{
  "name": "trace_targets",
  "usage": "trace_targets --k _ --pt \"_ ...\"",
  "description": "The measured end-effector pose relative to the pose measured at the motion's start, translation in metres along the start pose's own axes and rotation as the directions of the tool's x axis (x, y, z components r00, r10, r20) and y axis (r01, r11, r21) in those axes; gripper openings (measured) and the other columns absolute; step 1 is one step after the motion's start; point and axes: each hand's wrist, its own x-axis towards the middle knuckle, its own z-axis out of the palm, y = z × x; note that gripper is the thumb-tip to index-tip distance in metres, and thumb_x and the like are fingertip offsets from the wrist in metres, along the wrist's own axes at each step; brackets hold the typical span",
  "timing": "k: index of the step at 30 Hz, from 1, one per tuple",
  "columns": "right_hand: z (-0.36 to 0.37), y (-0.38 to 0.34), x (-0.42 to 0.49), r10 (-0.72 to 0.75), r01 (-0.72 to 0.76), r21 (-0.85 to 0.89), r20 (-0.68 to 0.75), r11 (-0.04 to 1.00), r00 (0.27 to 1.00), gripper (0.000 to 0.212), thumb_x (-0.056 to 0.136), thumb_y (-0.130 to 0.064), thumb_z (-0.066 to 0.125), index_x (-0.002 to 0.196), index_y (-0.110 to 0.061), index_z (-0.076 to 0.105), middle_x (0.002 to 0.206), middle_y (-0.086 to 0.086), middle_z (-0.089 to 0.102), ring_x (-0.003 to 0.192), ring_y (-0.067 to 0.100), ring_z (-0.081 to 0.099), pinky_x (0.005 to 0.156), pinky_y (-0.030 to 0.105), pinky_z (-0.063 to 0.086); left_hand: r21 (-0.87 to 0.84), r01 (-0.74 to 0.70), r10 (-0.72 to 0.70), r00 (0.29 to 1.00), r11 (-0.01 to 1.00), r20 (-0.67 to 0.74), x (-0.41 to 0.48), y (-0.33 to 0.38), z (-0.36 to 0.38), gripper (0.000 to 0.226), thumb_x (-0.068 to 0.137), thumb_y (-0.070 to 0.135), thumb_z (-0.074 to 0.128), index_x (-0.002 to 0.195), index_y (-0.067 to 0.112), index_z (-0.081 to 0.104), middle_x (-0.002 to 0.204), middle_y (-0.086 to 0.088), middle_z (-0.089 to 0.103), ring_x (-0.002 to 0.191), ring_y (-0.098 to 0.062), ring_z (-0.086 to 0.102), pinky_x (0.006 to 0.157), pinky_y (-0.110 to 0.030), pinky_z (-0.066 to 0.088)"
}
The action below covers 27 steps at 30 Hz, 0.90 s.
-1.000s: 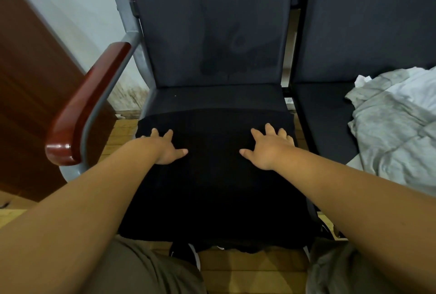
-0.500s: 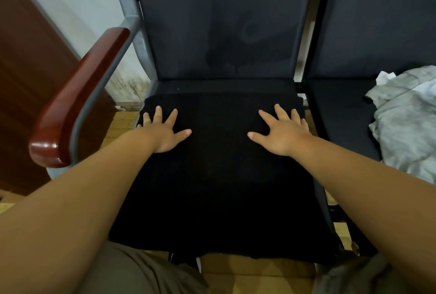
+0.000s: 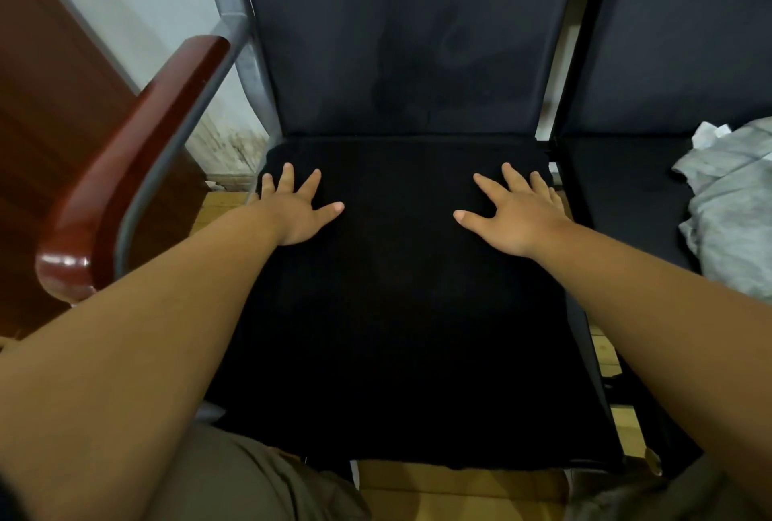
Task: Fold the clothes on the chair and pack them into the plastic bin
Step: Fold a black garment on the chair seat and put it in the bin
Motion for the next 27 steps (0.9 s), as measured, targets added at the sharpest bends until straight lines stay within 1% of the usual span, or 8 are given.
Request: trace_targets --k 7,12,17,19,20,23,25,27 --pt "0.001 -0.01 -0.031 -0.025 0.025 -0.058 0.002 0.998 1.0 0.094 0.092 -0.087 0.037 0.168 -0.041 0.007 0.177 0.004 -0.008 0.162 0.039 -0.004 0.132 0.054 0.007 -0.01 0.041 -0.04 0.997 0.999 0.059 -0.036 -0.002 0.005 0.094 0.1 0.076 0.039 0.169 0.031 -0.008 0.175 -0.009 -0.018 0.161 -0.042 -0.008 0.129 -0.06 0.008" --pt "0.004 -0.029 -0.055 -0.076 0.082 -0.079 0.071 0.994 0.995 0.094 0.093 -0.084 0.042 0.169 -0.04 0.006 0.177 0.004 -0.007 0.162 0.039 -0.002 0.131 0.054 0.009 0.011 -0.001 0.0 0.995 1.0 0.097 -0.058 -0.014 0.01 0.097 0.1 0.073 0.046 0.169 0.029 -0.005 0.176 -0.01 -0.015 0.161 -0.042 -0.006 0.13 -0.059 0.011" --pt "0.012 -0.035 -0.063 -0.09 0.098 -0.083 0.085 0.992 0.992 0.093 0.094 -0.084 0.041 0.169 -0.039 0.006 0.177 0.004 -0.007 0.162 0.039 -0.002 0.131 0.055 0.008 0.004 -0.039 0.039 0.996 0.999 0.085 -0.066 -0.018 0.016 0.094 0.101 0.072 0.045 0.17 0.028 -0.003 0.176 -0.009 -0.013 0.161 -0.04 -0.005 0.13 -0.056 0.011" --pt "0.012 -0.036 -0.061 -0.094 0.1 -0.081 0.074 0.992 0.993 0.093 0.095 -0.083 0.04 0.169 -0.038 0.008 0.177 0.005 -0.005 0.162 0.039 -0.001 0.131 0.055 0.009 -0.014 -0.054 0.055 0.998 0.998 0.035 -0.062 -0.021 0.015 0.091 0.101 0.07 0.046 0.17 0.026 0.006 0.176 -0.013 -0.002 0.161 -0.041 0.005 0.13 -0.055 0.017" --pt "0.012 -0.037 -0.06 -0.095 0.1 -0.078 0.064 0.992 0.993 0.092 0.095 -0.083 0.04 0.169 -0.037 0.01 0.177 0.005 -0.004 0.162 0.039 -0.001 0.131 0.055 0.009 -0.029 -0.063 0.063 0.998 0.998 -0.017 -0.059 -0.022 0.012 0.088 0.102 0.069 0.048 0.169 0.023 0.015 0.175 -0.016 0.008 0.16 -0.041 0.015 0.128 -0.053 0.023" --pt "0.007 -0.041 -0.053 -0.101 0.103 -0.049 0.036 0.994 0.994 0.091 0.095 -0.083 0.041 0.169 -0.036 0.014 0.177 0.005 -0.001 0.162 0.037 0.002 0.13 0.055 0.011 -0.049 -0.054 0.043 0.979 0.997 -0.2 -0.043 -0.025 0.002 0.077 0.103 0.062 0.052 0.16 0.013 0.036 0.161 -0.021 0.034 0.145 -0.042 0.042 0.118 -0.05 0.04" --pt "0.007 -0.042 -0.046 -0.11 0.11 -0.026 0.024 0.994 0.994 0.09 0.095 -0.082 0.041 0.168 -0.036 0.016 0.177 0.005 0.001 0.162 0.037 0.003 0.13 0.055 0.013 -0.074 -0.044 0.025 0.971 0.996 -0.237 -0.029 -0.028 -0.002 0.075 0.104 0.059 0.053 0.161 0.013 0.036 0.161 -0.021 0.033 0.145 -0.043 0.041 0.119 -0.05 0.039" --pt "0.007 -0.043 -0.039 -0.116 0.116 -0.01 0.014 0.993 0.993 0.09 0.095 -0.082 0.041 0.168 -0.035 0.017 0.177 0.004 0.003 0.162 0.036 0.004 0.13 0.056 0.015 -0.102 -0.065 0.04 0.972 0.993 -0.23 -0.014 -0.033 -0.003 0.078 0.104 0.057 0.054 0.165 0.015 0.029 0.169 -0.019 0.024 0.153 -0.041 0.032 0.125 -0.05 0.032"
